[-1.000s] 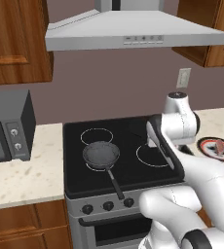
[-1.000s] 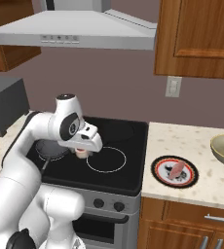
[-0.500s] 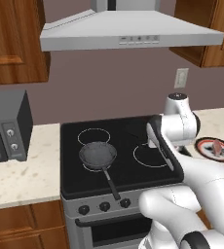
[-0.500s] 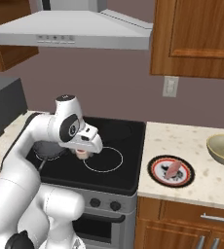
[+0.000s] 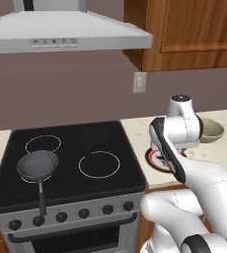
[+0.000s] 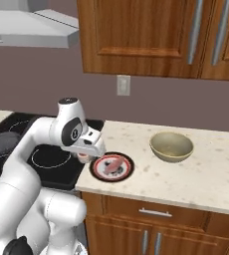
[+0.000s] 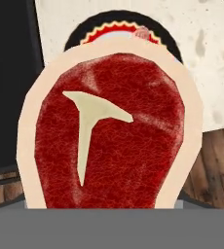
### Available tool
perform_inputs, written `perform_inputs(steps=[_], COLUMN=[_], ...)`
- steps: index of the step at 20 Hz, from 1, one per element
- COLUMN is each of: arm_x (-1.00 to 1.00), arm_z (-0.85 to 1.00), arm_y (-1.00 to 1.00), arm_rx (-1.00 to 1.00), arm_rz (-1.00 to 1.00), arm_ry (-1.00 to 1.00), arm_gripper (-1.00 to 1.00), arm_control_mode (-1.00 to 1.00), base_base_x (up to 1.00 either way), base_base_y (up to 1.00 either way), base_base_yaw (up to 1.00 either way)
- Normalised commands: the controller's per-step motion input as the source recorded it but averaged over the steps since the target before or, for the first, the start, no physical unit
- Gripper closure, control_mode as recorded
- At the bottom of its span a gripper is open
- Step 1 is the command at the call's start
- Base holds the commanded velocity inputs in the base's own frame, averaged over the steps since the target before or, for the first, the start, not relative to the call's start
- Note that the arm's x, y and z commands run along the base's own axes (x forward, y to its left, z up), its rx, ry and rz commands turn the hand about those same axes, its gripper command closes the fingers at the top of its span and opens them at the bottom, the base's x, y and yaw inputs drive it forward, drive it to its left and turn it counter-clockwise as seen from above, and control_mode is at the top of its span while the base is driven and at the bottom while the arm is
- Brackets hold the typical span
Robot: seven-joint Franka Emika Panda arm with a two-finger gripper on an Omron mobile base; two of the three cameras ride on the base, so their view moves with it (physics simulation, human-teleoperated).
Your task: Place one of the steaks on the plate and the other in the bowl. Then place the bowl in the fridge.
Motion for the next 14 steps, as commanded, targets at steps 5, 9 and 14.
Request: perform_inputs(steps=[5, 9, 14], arm_x=[0.00, 0.00, 0.00], arm_z=[0.00, 0.00, 0.00], arm_y=[0.00, 0.00, 0.00], arm_rx=[0.00, 0.00, 0.00], arm_rz=[0.00, 0.00, 0.00], arm_ry=[0.00, 0.00, 0.00], arm_gripper=[1.00, 1.00, 1.00], arm_control_mode=[1.00, 1.00, 1.00], base_base_x=[0.04, 0.07, 0.13], base_base_y=[-0.88, -0.79, -0.62], base_base_yaw=[0.00, 0.00, 0.00])
